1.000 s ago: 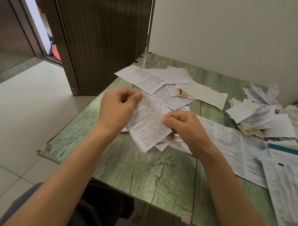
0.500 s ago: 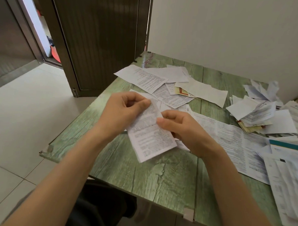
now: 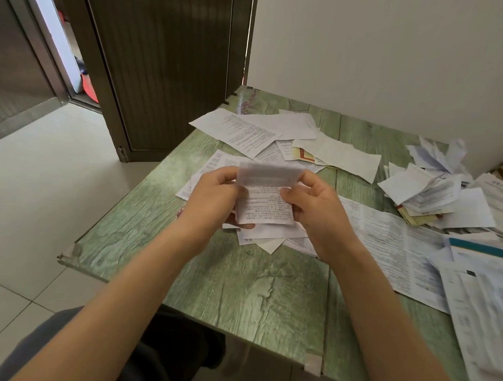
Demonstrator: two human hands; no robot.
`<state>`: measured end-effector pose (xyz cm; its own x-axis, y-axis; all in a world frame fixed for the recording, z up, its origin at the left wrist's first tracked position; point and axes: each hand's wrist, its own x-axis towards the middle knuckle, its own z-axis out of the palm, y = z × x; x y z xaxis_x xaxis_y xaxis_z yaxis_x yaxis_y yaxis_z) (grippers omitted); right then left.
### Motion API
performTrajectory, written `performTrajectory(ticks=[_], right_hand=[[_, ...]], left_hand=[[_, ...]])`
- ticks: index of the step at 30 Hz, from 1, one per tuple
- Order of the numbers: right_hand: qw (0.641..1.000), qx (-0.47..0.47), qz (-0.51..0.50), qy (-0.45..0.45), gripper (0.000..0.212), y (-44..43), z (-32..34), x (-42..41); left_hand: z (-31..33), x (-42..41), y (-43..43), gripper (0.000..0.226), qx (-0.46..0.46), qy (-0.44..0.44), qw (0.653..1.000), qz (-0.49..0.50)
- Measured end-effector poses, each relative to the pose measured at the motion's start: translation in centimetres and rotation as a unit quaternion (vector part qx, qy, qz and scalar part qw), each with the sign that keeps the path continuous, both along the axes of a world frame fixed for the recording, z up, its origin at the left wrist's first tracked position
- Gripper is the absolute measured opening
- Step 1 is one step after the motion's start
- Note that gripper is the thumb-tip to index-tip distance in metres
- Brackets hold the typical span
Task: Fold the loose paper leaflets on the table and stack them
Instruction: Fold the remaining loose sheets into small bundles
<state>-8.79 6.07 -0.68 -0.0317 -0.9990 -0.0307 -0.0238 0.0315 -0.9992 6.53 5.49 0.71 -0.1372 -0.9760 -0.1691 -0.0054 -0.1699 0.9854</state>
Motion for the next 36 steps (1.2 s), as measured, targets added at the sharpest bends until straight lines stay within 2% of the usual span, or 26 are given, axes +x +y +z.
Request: performTrajectory(ticks=[2, 5, 8, 12, 15, 17, 21, 28, 36], right_hand=[[1.0, -0.01, -0.009, 0.015, 0.04, 0.1, 0.0, -0.1], [0.999, -0.03, -0.009, 0.015, 0.04, 0.2, 0.1, -0.2], [0.999, -0.045, 0.007, -0.001, 0.038, 0.2, 0.1, -0.2], [1.0, -0.022, 0.008, -0.012, 0.044, 0.0, -0.1, -0.4], [0.999, -0.003, 0.002, -0.038, 0.031, 0.0, 0.3, -0.4], [1.0, 0.013, 0.008, -0.026, 0.023, 0.1, 0.4, -0.5], [0.998, 0.016, 0.031, 0.058, 0.015, 0.2, 0.0, -0.6], [0.999, -0.039, 0.006, 0.029, 0.003, 0.1, -0.2, -0.8], [0.999, 0.02, 0.034, 0.03, 0.004, 0.3, 0.2, -0.8]], left_hand=[[0.2, -0.1, 0.0, 0.03, 0.047, 0.057, 0.997, 0.007], [0.3, -0.2, 0.3, 0.033, 0.135, 0.153, 0.978, -0.027], [-0.1, -0.4, 0.5, 0.03, 0.127, 0.125, 0.981, -0.077], [-0.5, -0.5, 0.4, 0.014, 0.085, 0.093, 0.99, -0.062], [-0.6, -0.4, 0.3, 0.01, 0.053, 0.072, 0.995, -0.054], [-0.7, -0.4, 0.3, 0.009, 0.036, 0.059, 0.996, -0.056], [-0.8, -0.3, 0.4, 0.005, 0.021, 0.043, 0.997, -0.059], [-0.7, -0.4, 0.3, 0.01, 0.115, 0.106, 0.984, -0.08], [-1.0, -0.4, 0.3, 0.01, 0.025, -0.001, 0.989, -0.147]])
